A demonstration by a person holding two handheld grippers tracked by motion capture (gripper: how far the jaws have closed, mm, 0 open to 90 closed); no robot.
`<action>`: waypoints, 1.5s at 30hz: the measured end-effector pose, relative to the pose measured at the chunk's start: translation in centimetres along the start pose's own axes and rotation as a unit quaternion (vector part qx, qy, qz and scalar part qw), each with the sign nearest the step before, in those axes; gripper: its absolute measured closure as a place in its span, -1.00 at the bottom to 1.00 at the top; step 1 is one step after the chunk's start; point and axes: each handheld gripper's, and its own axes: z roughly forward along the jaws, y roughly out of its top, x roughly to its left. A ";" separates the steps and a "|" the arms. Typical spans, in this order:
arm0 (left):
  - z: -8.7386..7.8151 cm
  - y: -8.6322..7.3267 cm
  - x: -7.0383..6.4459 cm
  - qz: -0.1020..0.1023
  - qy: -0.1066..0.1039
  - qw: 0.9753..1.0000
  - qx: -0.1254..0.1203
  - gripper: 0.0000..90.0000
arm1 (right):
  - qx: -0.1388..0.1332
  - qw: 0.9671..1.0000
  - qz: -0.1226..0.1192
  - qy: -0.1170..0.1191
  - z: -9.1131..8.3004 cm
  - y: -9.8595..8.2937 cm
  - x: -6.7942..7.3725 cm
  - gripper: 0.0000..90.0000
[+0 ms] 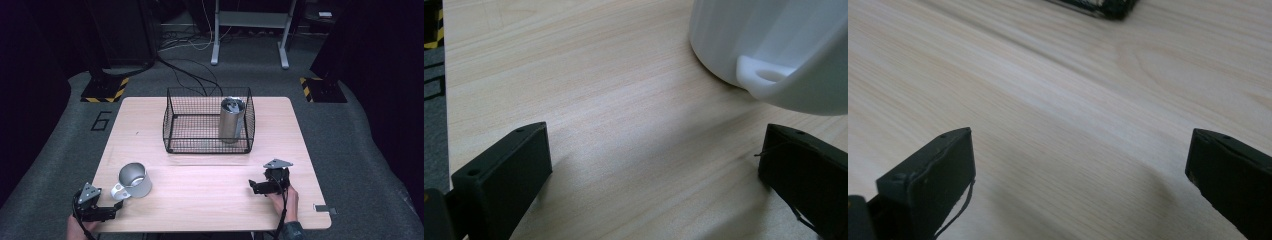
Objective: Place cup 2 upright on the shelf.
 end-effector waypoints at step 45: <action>-5.1 4.8 -1.2 0.034 -0.061 0.996 -0.051 -1.00 | 0.001 0.995 -0.072 0.069 1.6 0.7 -1.1 -1.00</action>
